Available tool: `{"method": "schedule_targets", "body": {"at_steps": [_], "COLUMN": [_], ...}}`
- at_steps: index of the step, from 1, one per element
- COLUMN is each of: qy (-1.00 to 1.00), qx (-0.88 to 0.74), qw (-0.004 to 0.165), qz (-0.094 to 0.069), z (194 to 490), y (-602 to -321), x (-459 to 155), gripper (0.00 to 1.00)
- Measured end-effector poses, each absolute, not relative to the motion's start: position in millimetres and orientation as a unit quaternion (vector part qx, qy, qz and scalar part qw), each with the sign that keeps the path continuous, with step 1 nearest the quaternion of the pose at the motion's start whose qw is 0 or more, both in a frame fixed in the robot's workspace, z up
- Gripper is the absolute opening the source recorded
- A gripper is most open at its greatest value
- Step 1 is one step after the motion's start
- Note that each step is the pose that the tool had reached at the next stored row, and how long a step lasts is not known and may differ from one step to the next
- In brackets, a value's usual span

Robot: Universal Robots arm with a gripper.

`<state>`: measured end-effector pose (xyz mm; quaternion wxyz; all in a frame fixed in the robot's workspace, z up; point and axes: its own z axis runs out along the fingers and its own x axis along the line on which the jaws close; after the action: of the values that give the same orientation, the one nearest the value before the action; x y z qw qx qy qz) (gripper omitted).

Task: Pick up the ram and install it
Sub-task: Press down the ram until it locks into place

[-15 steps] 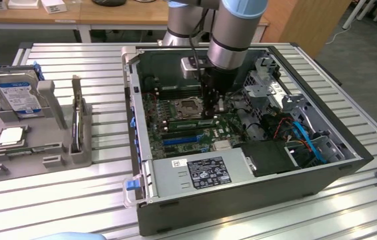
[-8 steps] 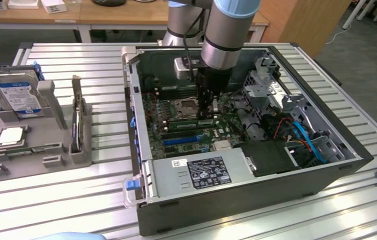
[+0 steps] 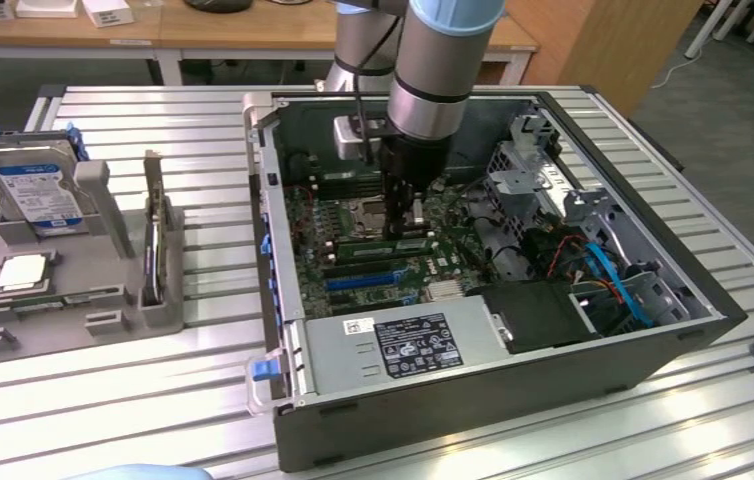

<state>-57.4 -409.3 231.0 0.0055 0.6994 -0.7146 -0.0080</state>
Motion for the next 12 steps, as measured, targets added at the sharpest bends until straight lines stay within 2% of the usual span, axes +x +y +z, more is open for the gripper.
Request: {"method": "schedule_targets", "body": {"at_steps": [12], "qy": [-0.715], "qx": [0.699], "qw": [0.003], "qz": [-0.005], "z": [231], "y": [-409], "x": [-80], "gripper": [0.10]}}
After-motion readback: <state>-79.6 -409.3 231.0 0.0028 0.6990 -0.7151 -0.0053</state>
